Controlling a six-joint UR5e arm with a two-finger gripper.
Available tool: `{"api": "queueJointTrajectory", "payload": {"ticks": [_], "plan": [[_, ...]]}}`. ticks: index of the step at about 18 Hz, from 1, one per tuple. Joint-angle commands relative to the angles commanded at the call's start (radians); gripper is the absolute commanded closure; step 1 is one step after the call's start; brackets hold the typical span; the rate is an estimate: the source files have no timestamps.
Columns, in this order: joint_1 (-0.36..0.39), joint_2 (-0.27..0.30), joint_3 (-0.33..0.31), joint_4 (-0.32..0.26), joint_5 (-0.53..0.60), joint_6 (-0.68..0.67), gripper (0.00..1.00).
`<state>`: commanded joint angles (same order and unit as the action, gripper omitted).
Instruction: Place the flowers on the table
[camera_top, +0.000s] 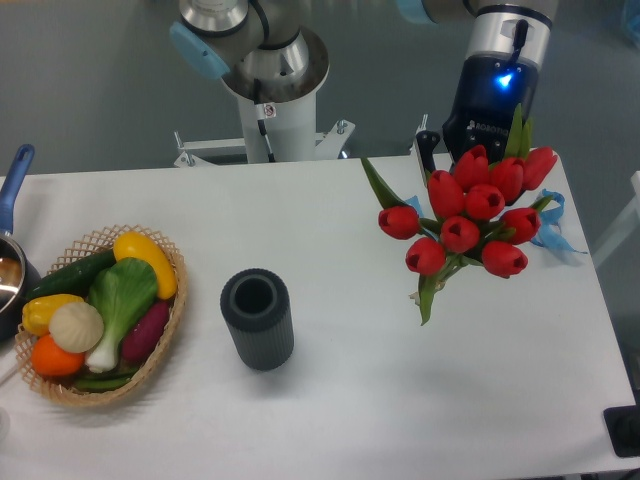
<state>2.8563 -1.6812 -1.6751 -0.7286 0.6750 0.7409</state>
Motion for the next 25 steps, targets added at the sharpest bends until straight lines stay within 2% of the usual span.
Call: {"api": "queueJointTrajectory", "payload": {"ticks": [25], "plan": [[-0.002,0.009,-0.018,-0.002,0.018,0.014,0.69]]}}
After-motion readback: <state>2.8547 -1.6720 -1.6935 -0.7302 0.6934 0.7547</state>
